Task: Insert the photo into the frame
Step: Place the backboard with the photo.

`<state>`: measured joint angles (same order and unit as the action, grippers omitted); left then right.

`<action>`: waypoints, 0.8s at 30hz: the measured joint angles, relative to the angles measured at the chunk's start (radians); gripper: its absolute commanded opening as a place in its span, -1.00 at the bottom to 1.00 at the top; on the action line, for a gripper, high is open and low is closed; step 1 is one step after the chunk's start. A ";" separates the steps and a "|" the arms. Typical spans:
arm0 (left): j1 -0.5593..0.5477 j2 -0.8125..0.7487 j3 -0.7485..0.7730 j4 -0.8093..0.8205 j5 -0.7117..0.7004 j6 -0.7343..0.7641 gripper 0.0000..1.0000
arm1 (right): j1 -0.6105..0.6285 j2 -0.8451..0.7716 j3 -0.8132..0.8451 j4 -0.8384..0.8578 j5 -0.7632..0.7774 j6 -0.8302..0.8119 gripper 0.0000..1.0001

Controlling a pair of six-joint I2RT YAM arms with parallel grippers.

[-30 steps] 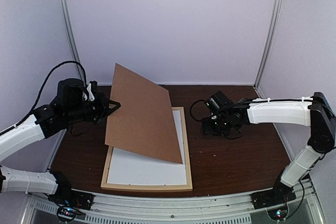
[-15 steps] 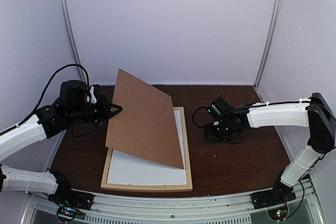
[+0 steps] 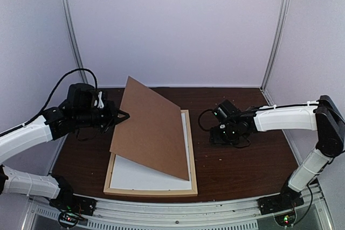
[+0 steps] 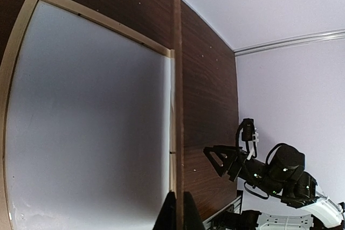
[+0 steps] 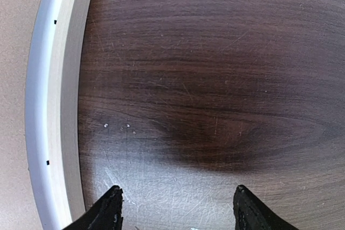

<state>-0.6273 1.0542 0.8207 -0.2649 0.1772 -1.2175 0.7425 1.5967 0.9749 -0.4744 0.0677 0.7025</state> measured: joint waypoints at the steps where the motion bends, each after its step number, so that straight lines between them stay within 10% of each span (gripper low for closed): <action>1: 0.000 0.001 0.000 0.001 0.003 0.000 -1.00 | 0.000 0.000 0.000 0.000 0.000 0.000 0.40; 24: 0.000 0.023 -0.016 0.030 0.044 -0.005 -1.00 | -0.003 0.012 -0.005 0.024 -0.027 0.000 0.41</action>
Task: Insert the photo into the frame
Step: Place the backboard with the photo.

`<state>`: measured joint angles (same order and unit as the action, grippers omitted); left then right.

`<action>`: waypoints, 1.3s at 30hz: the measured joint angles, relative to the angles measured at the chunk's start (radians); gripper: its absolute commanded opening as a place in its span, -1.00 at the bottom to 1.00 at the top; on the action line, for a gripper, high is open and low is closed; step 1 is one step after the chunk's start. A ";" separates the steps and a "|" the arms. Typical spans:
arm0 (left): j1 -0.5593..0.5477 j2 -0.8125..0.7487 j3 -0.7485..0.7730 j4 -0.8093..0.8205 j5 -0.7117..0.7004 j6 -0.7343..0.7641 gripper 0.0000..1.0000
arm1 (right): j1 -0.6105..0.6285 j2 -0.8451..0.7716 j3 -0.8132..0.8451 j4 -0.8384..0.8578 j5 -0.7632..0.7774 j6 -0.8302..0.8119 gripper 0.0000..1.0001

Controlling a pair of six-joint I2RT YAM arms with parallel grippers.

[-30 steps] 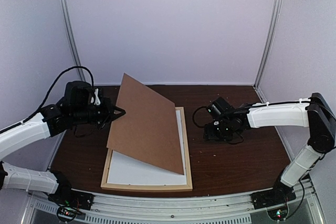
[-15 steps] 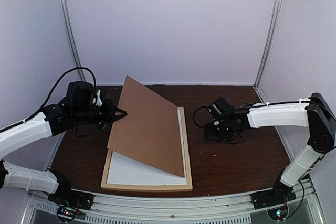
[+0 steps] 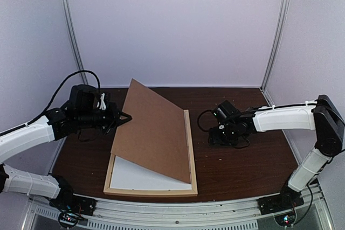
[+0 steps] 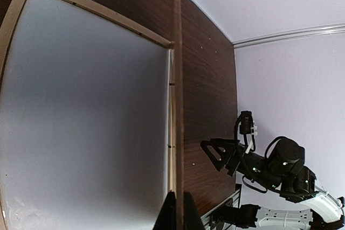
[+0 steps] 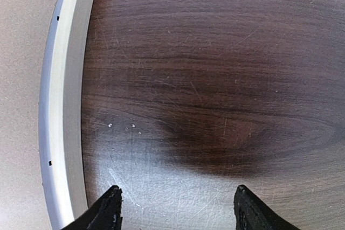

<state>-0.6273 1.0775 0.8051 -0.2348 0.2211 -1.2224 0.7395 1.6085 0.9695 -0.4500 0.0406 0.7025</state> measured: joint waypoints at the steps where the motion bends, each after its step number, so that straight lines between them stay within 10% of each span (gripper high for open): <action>1: 0.000 0.000 0.000 0.000 0.001 0.000 -1.00 | 0.000 0.002 0.000 0.001 0.000 0.000 0.42; 39: 0.000 -0.028 -0.008 -0.031 0.006 0.013 -1.00 | 0.000 0.074 -0.001 0.029 -0.039 0.000 0.43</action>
<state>-0.6273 1.0492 0.7975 -0.2661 0.2272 -1.2091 0.7395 1.6825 0.9684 -0.4213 0.0013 0.7029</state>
